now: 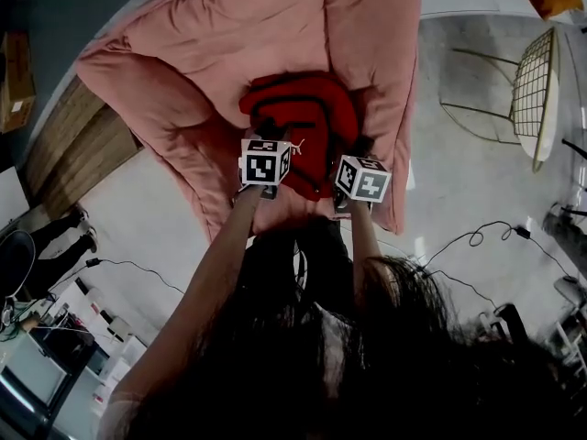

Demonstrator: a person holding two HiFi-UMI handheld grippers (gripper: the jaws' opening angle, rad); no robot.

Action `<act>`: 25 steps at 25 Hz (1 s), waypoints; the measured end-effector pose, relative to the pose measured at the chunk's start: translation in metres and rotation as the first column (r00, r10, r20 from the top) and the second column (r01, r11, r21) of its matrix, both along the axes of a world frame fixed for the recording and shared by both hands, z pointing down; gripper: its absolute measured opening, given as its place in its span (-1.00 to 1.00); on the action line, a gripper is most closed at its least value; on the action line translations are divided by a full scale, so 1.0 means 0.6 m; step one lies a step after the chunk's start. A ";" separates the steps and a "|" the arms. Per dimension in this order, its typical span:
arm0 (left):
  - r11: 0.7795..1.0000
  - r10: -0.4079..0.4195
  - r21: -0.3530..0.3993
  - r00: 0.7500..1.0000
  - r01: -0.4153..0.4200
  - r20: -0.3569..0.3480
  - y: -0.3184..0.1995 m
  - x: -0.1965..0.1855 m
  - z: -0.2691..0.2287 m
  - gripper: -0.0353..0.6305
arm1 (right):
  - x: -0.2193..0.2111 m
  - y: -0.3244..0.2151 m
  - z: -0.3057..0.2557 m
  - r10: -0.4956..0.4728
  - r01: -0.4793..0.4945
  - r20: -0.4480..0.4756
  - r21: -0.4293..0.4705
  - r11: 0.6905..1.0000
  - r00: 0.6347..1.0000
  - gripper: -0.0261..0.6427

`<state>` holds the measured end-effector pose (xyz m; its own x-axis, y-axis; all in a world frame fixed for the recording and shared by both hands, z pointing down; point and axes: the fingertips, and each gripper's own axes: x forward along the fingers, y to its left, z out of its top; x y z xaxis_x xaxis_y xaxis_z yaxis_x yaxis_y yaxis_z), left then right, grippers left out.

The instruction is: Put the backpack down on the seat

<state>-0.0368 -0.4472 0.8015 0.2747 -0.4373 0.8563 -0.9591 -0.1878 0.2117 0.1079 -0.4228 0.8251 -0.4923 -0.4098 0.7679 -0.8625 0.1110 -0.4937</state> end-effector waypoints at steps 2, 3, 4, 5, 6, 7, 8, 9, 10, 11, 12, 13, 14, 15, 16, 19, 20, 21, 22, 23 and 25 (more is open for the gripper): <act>1.000 -0.024 -0.018 0.998 0.023 -0.060 0.003 0.003 -0.001 -0.38 | -0.003 0.006 -0.007 -0.025 0.025 0.000 0.013 1.000 1.000 -0.79; 0.999 -0.041 -0.031 0.995 0.038 -0.093 0.006 0.005 -0.003 -0.29 | -0.002 0.009 -0.010 -0.036 0.036 0.003 0.013 0.999 0.999 -0.79; 0.997 -0.061 -0.043 0.991 0.056 -0.122 0.008 0.007 -0.005 -0.18 | -0.001 0.012 -0.013 -0.042 0.042 0.008 0.011 0.999 0.999 -0.78; 0.996 -0.079 -0.054 0.986 0.072 -0.143 0.011 0.008 -0.007 -0.09 | 0.000 0.014 -0.017 -0.043 0.043 0.015 0.008 0.999 0.999 -0.74; 0.995 -0.091 -0.059 0.984 0.083 -0.154 0.014 0.007 -0.010 -0.04 | 0.001 0.016 -0.022 -0.041 0.041 0.021 0.010 0.999 0.999 -0.61; 0.995 -0.092 -0.057 0.984 0.085 -0.151 0.018 0.005 -0.013 -0.02 | 0.002 0.017 -0.026 -0.041 0.040 0.020 0.017 0.999 0.999 -0.43; 0.996 -0.085 -0.046 0.987 0.080 -0.138 0.021 0.001 -0.017 0.00 | 0.006 0.018 -0.031 -0.045 0.045 0.008 0.028 0.999 0.999 -0.33; 0.997 -0.075 -0.030 0.990 0.072 -0.119 0.025 -0.006 -0.022 0.01 | 0.010 0.021 -0.035 -0.057 0.058 -0.017 0.042 0.997 0.998 -0.26; 0.998 -0.068 -0.015 0.992 0.067 -0.102 0.030 -0.016 -0.028 0.03 | 0.016 0.024 -0.039 -0.077 0.079 -0.052 0.055 0.995 0.996 -0.21; 0.998 -0.067 -0.005 0.993 0.067 -0.094 0.037 -0.026 -0.034 0.03 | 0.022 0.029 -0.044 -0.098 0.105 -0.095 0.067 0.992 0.991 -0.20; 0.998 -0.070 -0.001 0.993 0.071 -0.096 0.046 -0.036 -0.040 0.03 | 0.030 0.034 -0.049 -0.117 0.129 -0.141 0.078 0.989 0.983 -0.19; 0.997 -0.070 0.002 0.992 0.071 -0.106 0.055 -0.043 -0.047 0.03 | 0.040 0.039 -0.056 -0.132 0.150 -0.180 0.088 0.985 0.975 -0.19; 0.998 -0.061 0.009 0.991 0.063 -0.121 0.065 -0.048 -0.056 0.03 | 0.049 0.044 -0.064 -0.140 0.163 -0.208 0.099 0.982 0.968 -0.19; 0.999 -0.042 0.022 0.990 0.045 -0.136 0.074 -0.049 -0.066 0.03 | 0.057 0.049 -0.074 -0.139 0.167 -0.217 0.113 0.980 0.966 -0.19; 0.999 -0.016 0.039 0.989 0.022 -0.147 0.083 -0.050 -0.077 0.03 | 0.061 0.053 -0.086 -0.131 0.161 -0.211 0.130 0.978 0.969 -0.19; 0.996 0.044 0.084 0.986 -0.031 -0.160 0.111 -0.052 -0.115 0.03 | 0.065 0.067 -0.129 -0.094 0.121 -0.156 0.173 0.977 0.983 -0.19; 0.994 0.048 0.101 0.986 -0.032 -0.162 0.119 -0.054 -0.128 0.03 | 0.064 0.071 -0.147 -0.083 0.108 -0.137 0.190 0.976 0.987 -0.19; 0.992 0.046 0.122 0.986 -0.026 -0.163 0.125 -0.058 -0.144 0.02 | 0.062 0.074 -0.168 -0.072 0.096 -0.118 0.211 0.973 0.990 -0.19; 0.989 0.042 0.148 0.986 -0.017 -0.164 0.130 -0.062 -0.161 0.02 | 0.059 0.077 -0.189 -0.063 0.086 -0.101 0.234 0.968 0.993 -0.19; 0.984 0.043 0.177 0.985 -0.013 -0.166 0.134 -0.066 -0.180 0.02 | 0.055 0.081 -0.211 -0.057 0.078 -0.087 0.258 0.963 0.995 -0.19; 0.972 0.071 0.231 0.983 -0.030 -0.169 0.145 -0.069 -0.218 0.02 | 0.043 0.091 -0.254 -0.051 0.068 -0.065 0.298 0.952 0.997 -0.20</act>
